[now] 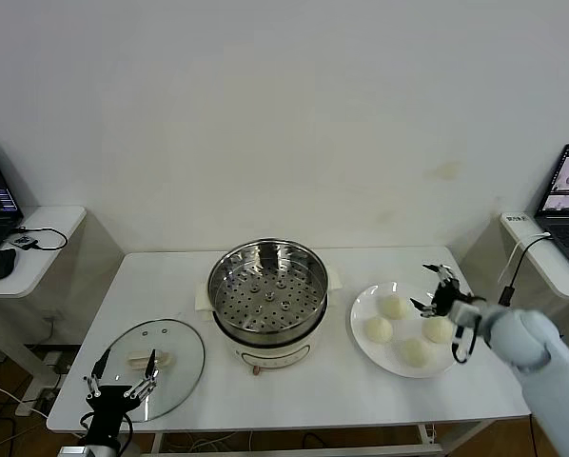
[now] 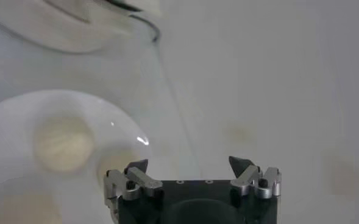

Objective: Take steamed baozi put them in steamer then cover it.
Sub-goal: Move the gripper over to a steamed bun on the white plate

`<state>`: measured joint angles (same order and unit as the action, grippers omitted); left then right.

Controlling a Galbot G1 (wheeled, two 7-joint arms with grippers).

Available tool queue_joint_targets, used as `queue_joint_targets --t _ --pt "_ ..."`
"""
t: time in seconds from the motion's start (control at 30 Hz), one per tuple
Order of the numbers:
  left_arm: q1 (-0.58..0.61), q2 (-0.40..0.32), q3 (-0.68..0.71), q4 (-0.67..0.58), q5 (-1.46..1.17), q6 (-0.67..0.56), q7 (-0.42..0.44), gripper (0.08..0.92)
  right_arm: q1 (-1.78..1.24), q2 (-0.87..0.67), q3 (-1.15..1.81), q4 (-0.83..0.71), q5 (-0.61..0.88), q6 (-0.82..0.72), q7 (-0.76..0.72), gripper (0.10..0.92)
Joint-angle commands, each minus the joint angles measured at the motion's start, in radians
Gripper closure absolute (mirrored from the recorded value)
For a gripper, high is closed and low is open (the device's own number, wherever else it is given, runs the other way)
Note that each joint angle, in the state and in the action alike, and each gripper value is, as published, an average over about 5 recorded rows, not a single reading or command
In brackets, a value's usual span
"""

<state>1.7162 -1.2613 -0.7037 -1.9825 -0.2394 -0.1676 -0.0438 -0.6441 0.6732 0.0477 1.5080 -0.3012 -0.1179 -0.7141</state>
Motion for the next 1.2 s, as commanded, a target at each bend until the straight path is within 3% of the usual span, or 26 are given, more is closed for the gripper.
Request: queue_joint_targets --t 0.03,0.33,1.2 --pt "-0.012 0.004 -0.014 0.001 -0.001 0.001 0.002 0.177 0.403 -0.104 -0.396 -0.180 0.010 0.003 -0.244 0.203" --pt "-0.007 0.010 -0.041 -0.005 -0.015 -0.003 0.002 0.177 0.536 -0.048 -0.609 -0.273 0.032 0.035 -0.316 0.203" --pt "0.005 0.025 -0.086 -0.015 -0.022 -0.023 0.012 0.177 0.492 0.217 -0.599 -0.528 -0.032 0.034 -0.222 0.203"
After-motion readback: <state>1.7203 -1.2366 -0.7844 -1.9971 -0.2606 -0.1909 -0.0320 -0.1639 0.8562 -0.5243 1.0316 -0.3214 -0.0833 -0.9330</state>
